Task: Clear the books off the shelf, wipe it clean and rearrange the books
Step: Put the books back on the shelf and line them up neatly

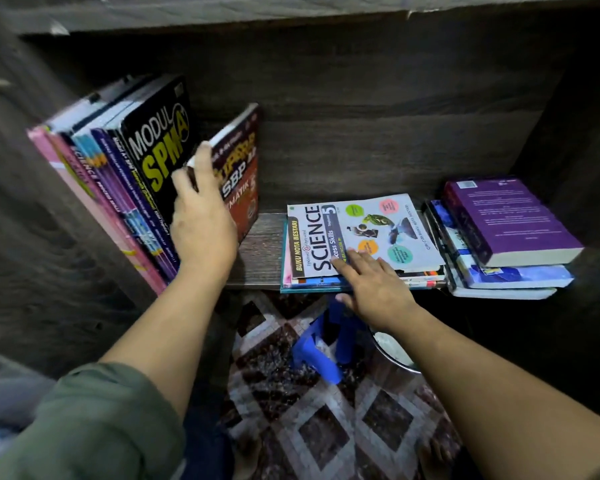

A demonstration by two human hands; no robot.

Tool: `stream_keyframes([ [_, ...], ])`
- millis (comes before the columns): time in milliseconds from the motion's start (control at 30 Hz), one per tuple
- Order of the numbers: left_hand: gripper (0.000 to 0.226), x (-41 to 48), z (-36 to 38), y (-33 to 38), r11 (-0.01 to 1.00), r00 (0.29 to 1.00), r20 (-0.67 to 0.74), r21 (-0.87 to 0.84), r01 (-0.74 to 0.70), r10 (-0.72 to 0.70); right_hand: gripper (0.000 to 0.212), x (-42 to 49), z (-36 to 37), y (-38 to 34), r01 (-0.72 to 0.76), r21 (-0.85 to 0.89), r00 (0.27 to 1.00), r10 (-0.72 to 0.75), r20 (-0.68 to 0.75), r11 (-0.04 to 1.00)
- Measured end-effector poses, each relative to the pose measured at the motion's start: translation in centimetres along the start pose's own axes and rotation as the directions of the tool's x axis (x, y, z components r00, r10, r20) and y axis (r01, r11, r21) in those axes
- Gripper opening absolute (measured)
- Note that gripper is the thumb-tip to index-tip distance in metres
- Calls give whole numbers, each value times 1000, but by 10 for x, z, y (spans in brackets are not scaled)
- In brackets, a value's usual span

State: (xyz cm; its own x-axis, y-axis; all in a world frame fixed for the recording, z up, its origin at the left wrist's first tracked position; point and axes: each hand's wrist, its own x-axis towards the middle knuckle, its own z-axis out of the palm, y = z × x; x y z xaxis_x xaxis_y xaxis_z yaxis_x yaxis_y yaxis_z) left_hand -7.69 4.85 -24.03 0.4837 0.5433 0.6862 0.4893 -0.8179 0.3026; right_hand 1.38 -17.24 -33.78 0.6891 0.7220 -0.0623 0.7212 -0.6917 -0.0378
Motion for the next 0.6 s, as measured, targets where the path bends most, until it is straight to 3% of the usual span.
stream_keyframes([
  [133, 55, 22, -11, -14, 911, 975, -212, 386, 148, -68, 63, 8, 2, -11, -6, 22, 1000, 5, 6, 1000],
  [367, 45, 31, -25, -28, 912, 975, -176, 365, 190, -133, 52, 15, -5, -25, -65, 25, 997, 66, -35, 998],
  [467, 39, 34, -28, -28, 901, 980, -149, 394, 184, -135, 35, 11, -14, -29, -49, -31, 995, 46, -93, 998],
  [600, 51, 32, -40, -28, 921, 993, -72, 374, 113, -92, 29, 12, -27, -36, -99, -83, 989, 89, -118, 992],
])
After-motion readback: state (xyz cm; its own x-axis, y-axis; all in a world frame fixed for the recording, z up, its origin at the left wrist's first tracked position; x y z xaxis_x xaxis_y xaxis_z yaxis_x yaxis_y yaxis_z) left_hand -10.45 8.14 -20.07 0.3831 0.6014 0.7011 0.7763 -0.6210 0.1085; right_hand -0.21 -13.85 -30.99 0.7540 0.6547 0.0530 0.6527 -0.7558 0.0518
